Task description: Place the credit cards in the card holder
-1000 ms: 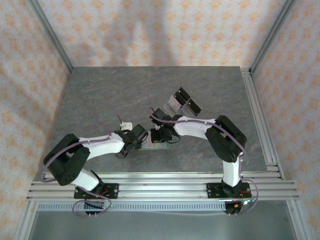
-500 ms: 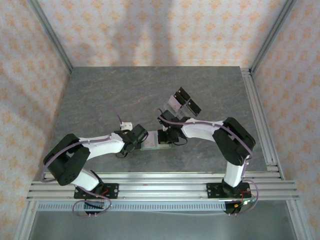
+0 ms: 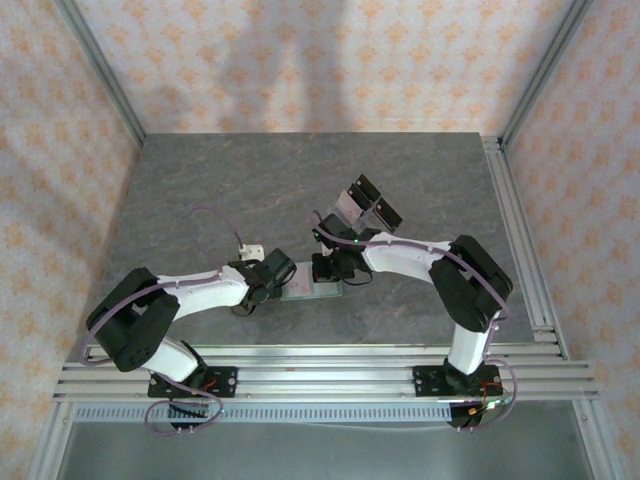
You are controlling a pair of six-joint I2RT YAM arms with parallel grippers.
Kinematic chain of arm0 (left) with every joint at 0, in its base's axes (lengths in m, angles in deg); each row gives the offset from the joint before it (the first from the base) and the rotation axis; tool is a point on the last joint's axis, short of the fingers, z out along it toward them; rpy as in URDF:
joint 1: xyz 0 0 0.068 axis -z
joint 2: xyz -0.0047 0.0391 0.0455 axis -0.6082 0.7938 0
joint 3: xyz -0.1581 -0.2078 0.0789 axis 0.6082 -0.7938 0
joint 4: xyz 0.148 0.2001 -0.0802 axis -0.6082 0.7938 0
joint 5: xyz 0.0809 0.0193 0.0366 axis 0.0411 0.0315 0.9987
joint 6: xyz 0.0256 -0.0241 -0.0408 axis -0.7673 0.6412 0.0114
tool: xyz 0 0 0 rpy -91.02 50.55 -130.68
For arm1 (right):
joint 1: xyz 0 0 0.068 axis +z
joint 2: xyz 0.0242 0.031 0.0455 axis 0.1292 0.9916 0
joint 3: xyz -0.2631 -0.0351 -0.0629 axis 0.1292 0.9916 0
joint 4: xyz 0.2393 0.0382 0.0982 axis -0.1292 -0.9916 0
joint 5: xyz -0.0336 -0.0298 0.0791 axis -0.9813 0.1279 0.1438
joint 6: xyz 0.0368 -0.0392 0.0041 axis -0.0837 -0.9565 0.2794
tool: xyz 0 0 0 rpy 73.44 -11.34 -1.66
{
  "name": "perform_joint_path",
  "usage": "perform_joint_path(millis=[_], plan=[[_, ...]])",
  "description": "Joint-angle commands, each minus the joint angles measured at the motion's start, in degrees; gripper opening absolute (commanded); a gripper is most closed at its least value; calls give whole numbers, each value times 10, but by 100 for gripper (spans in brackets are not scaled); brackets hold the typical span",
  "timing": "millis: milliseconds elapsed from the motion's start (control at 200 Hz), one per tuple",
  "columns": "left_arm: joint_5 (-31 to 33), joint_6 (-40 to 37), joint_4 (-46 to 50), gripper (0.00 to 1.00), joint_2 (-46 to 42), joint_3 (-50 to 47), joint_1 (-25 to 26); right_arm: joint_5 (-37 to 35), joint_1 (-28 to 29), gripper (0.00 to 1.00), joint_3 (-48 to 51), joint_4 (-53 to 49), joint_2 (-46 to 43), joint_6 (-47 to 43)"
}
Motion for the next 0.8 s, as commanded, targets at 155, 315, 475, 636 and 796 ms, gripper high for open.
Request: perform_joint_path(millis=[155,315,475,636,796], plan=[[-3,9,-3,100,23,-12,-3,-3,6,0,-36,-8,34,-10],[-4,8,-5,100,24,-12,-3,0,8,0,-45,-7,49,-10],[-4,8,-7,100,25,-12,-3,3,12,0,-51,-5,60,-8],[-6,7,-9,100,26,-12,-3,6,20,0,-60,-6,70,-8],[-8,7,-12,100,27,-13,-4,9,28,0,-71,-9,78,-7]])
